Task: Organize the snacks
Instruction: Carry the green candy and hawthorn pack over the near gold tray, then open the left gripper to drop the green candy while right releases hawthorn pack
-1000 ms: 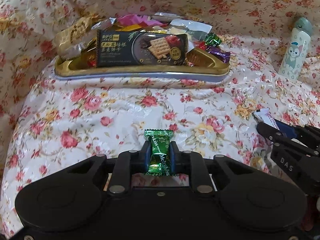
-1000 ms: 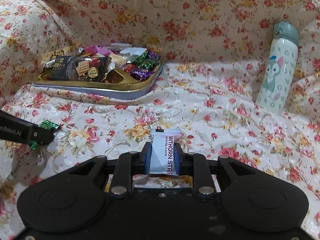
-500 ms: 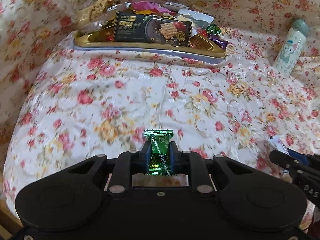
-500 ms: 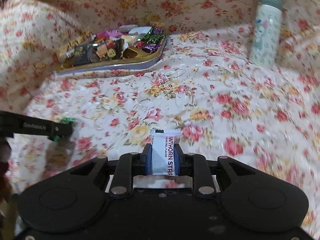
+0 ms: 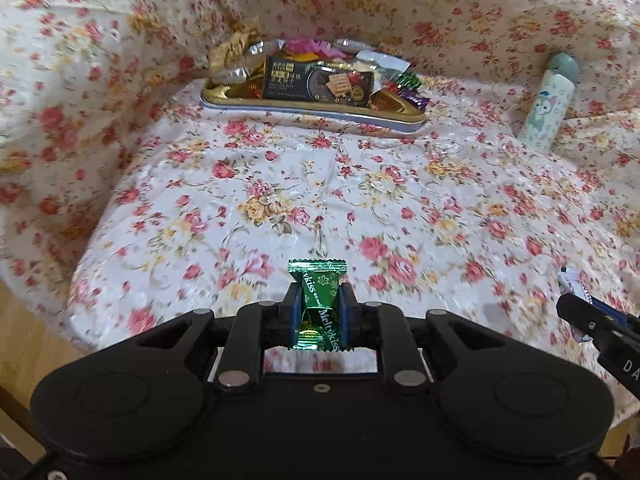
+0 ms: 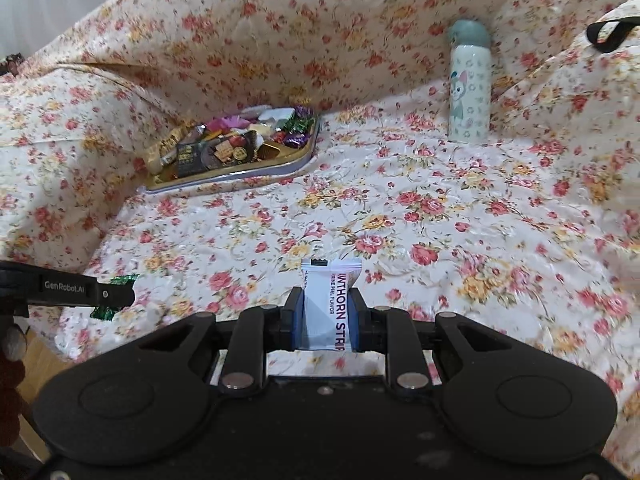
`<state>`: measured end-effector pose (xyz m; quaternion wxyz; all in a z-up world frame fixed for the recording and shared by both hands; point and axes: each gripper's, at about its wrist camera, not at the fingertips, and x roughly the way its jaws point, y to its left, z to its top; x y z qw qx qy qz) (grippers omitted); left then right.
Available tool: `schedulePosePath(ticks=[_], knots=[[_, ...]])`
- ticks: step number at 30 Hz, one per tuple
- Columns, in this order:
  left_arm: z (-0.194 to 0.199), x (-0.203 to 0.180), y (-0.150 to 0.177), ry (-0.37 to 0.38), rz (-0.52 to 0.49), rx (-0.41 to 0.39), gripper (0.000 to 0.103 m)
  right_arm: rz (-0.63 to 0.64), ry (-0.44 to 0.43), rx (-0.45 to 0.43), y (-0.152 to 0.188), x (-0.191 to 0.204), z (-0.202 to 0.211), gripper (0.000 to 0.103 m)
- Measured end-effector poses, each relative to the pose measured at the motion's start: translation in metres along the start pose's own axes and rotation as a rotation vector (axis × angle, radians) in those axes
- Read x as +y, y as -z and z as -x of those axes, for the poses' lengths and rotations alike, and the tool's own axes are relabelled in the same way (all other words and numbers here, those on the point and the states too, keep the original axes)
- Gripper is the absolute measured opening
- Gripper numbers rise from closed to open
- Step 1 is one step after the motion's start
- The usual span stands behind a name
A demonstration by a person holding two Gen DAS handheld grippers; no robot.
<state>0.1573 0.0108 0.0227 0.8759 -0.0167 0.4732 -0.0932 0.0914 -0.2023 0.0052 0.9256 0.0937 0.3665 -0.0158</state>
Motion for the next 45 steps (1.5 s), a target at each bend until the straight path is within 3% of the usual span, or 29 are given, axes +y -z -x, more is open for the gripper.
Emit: schedulePosePath(ticks=[8, 16, 27, 32, 45], knots=[[0.043, -0.016, 0.043, -0.028, -0.05, -0.051, 0.025, -0.005, -0.049, -0.064, 0.027, 0.01, 0.053, 0.023], [0.074, -0.018, 0.093, 0.01, -0.057, -0.046, 0.025, -0.018, -0.102, -0.098, 0.061, 0.012, 0.102, 0.023], [0.071, -0.013, 0.133, 0.035, -0.018, 0.019, 0.025, -0.039, -0.113, -0.031, 0.098, 0.012, 0.111, 0.024], [0.058, -0.008, 0.128, 0.007, 0.0, 0.032, 0.025, -0.013, -0.119, 0.048, 0.11, 0.019, 0.097, 0.024], [0.027, -0.007, 0.1, -0.054, 0.033, 0.053, 0.026, 0.083, -0.197, 0.125, 0.123, 0.043, 0.089, 0.024]])
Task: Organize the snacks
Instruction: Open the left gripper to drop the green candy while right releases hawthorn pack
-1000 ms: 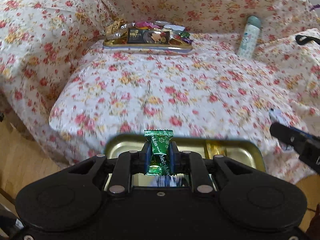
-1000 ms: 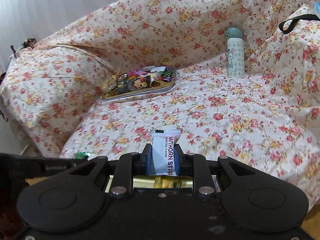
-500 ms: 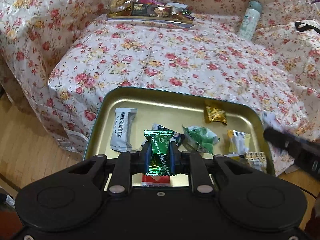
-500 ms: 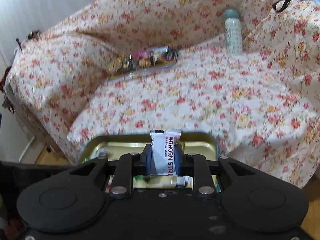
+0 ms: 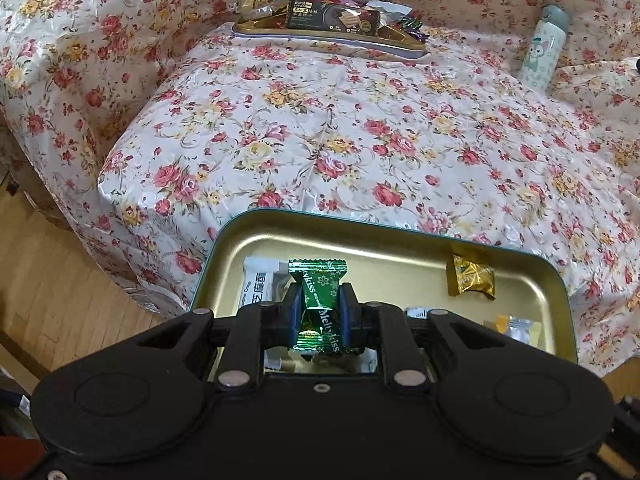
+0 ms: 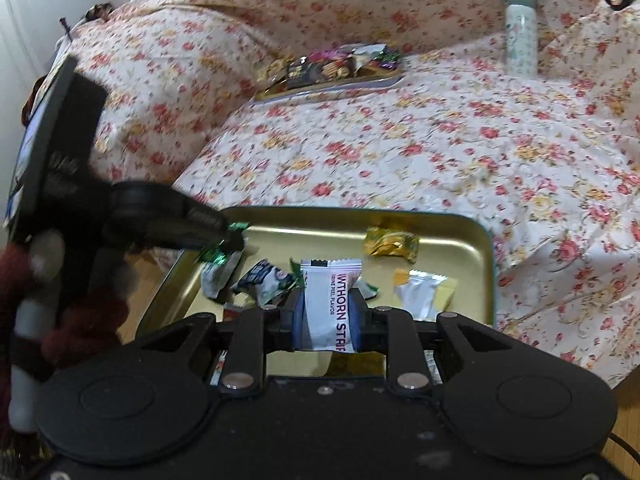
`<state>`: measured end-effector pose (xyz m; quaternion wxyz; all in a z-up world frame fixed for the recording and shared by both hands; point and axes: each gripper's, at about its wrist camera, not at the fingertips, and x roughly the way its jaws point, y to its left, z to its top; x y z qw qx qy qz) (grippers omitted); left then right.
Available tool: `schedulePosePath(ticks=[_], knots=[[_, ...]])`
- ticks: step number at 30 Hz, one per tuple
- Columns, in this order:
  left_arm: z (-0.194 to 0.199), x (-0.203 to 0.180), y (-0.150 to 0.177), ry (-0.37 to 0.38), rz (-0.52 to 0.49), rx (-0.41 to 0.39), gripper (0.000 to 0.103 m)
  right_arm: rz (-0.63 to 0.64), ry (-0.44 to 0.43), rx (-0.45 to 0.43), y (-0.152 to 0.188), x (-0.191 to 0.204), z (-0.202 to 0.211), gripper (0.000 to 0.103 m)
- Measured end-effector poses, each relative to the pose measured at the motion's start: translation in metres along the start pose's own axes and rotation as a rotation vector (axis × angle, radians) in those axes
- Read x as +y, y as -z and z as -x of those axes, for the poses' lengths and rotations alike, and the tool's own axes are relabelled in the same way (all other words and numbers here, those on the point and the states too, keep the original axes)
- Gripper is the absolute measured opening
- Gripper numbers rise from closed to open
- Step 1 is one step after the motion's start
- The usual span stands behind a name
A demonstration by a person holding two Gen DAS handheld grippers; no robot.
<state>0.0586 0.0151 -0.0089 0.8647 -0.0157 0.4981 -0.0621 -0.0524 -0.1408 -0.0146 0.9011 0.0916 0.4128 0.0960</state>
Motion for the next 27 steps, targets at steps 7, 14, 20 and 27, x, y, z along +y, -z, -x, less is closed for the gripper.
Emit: schedulePosePath(ticks=[7, 14, 20, 27], knots=[[0.001, -0.003, 0.001, -0.031, -0.009, -0.014, 0.031, 0.015, -0.009, 0.009, 0.0, 0.005, -0.001, 0.024], [0.006, -0.002, 0.005, -0.049, -0.015, -0.026, 0.04, 0.025, -0.018, 0.016, 0.0, 0.005, -0.003, 0.025], [0.015, -0.003, 0.014, -0.067, -0.027, -0.058, 0.047, 0.046, -0.018, 0.007, -0.001, 0.009, -0.001, 0.026], [0.028, -0.005, 0.023, -0.083, -0.039, -0.095, 0.051, 0.048, 0.061, -0.04, -0.003, 0.008, 0.005, 0.053]])
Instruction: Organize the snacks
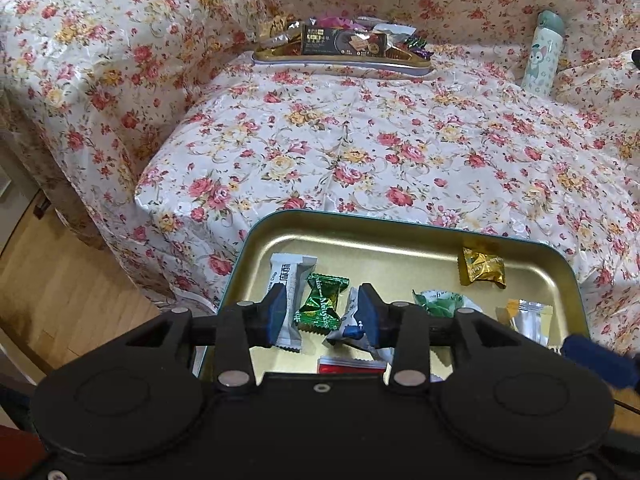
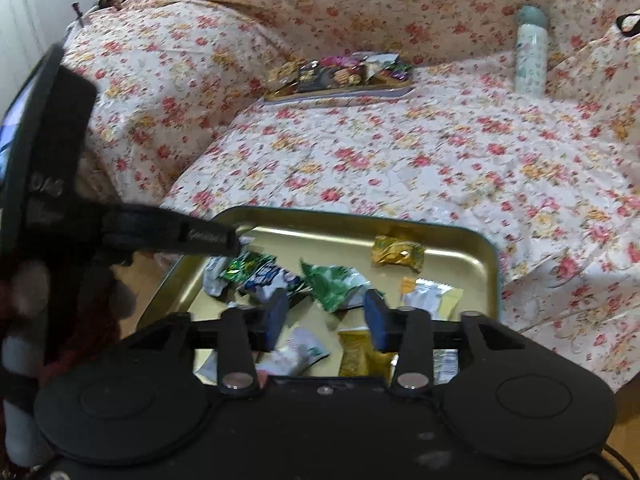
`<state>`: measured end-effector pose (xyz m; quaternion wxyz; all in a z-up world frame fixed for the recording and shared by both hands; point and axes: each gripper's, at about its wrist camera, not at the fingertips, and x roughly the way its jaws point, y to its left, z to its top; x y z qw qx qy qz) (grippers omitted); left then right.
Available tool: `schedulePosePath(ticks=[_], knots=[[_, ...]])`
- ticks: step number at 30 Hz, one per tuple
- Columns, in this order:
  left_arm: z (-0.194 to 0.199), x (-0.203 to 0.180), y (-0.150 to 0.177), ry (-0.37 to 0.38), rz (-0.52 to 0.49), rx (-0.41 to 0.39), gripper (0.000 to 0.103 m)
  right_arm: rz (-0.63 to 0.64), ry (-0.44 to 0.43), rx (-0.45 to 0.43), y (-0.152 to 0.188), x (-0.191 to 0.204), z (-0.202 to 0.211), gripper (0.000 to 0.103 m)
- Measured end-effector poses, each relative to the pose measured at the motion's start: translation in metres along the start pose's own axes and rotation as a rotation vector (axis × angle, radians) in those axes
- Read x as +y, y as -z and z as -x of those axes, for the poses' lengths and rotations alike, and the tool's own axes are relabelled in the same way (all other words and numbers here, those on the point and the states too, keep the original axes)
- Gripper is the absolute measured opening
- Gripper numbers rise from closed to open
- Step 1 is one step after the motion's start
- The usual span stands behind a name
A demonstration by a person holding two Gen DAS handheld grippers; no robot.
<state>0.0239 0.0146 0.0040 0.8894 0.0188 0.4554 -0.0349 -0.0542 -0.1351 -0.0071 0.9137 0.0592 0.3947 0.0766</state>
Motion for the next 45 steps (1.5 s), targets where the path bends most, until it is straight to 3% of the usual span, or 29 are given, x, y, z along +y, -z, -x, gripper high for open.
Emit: schedulePosePath(ticks=[2, 6, 10, 15, 25, 45], knots=[[0.004, -0.001, 0.003, -0.002, -0.005, -0.012, 0.053, -0.011, 0.036, -0.014, -0.001, -0.002, 0.001, 0.059], [0.011, -0.003, 0.008, 0.002, -0.015, -0.023, 0.054, -0.049, 0.101, -0.034, -0.002, -0.007, 0.003, 0.083], [0.015, -0.007, 0.014, 0.011, -0.026, -0.022, 0.055, -0.087, 0.141, -0.046, -0.003, -0.012, 0.003, 0.095], [0.019, -0.014, 0.021, 0.0, -0.057, -0.032, 0.059, -0.133, 0.176, -0.055, -0.002, -0.019, 0.002, 0.102], [0.022, -0.013, 0.024, -0.009, -0.054, -0.038, 0.06, -0.164, 0.239, -0.062, 0.0, -0.024, -0.002, 0.103], [0.023, -0.008, 0.028, 0.013, -0.033, -0.029, 0.06, -0.086, 0.231, -0.004, 0.004, -0.014, -0.008, 0.103]])
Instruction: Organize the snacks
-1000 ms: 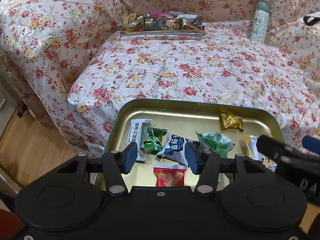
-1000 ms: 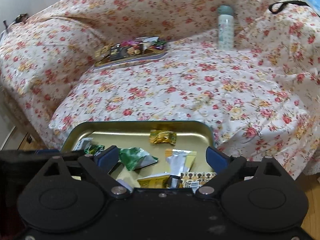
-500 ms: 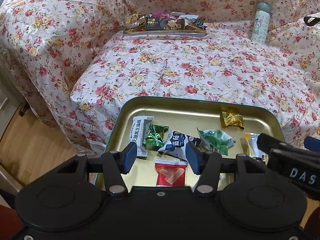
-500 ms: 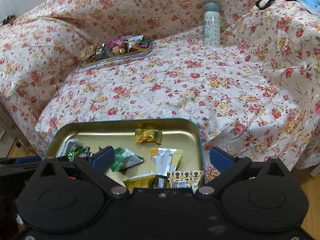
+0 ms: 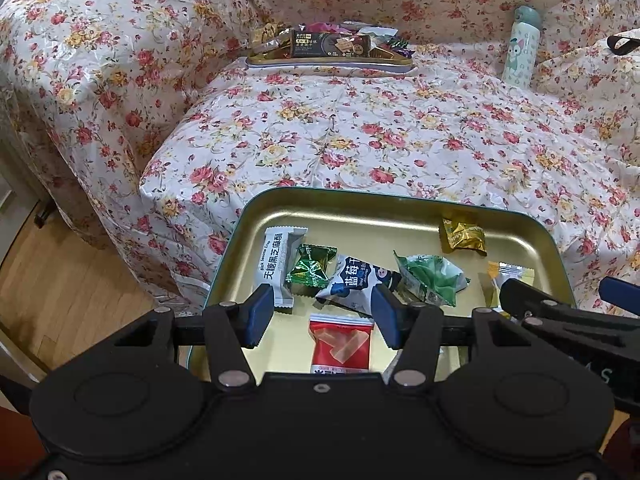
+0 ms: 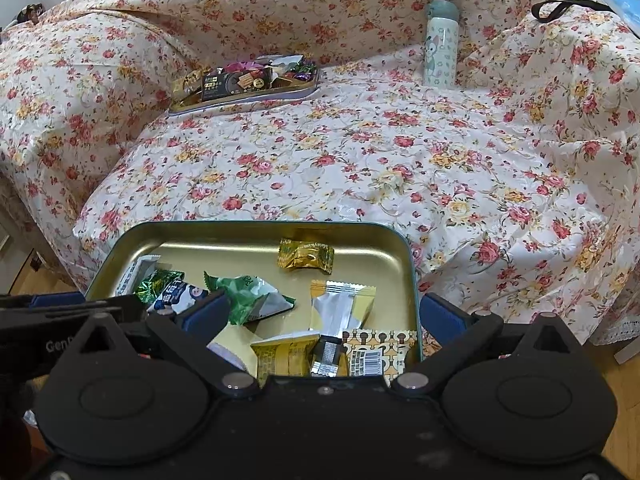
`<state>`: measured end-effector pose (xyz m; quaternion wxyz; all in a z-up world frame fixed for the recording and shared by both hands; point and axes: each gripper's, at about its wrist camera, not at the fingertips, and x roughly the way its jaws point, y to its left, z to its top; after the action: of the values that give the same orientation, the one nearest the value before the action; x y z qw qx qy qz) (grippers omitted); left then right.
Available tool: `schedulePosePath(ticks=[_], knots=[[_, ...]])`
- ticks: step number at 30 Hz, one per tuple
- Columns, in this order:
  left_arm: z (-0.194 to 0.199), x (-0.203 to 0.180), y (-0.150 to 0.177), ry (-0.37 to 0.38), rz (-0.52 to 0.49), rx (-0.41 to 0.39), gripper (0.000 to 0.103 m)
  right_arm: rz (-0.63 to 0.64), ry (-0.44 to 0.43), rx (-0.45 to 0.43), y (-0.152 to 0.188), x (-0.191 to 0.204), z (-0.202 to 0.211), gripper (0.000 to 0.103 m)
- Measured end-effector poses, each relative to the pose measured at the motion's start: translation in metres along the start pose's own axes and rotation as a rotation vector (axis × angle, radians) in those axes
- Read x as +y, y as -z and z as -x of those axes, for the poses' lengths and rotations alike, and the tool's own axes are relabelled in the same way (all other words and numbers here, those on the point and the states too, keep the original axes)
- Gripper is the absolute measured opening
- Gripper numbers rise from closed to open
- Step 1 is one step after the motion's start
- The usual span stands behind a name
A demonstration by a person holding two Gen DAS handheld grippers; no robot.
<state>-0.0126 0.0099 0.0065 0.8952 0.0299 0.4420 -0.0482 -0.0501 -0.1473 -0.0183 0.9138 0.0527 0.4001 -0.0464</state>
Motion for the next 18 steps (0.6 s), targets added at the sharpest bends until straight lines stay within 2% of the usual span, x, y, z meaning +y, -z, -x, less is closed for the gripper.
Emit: schedulePosePath(ticks=[18], knots=[[-0.0015, -0.0005, 0.0002, -0.005, -0.007, 0.011, 0.06, 0.0, 0.004, 0.009, 0.0008, -0.0005, -0.0012, 0.103]])
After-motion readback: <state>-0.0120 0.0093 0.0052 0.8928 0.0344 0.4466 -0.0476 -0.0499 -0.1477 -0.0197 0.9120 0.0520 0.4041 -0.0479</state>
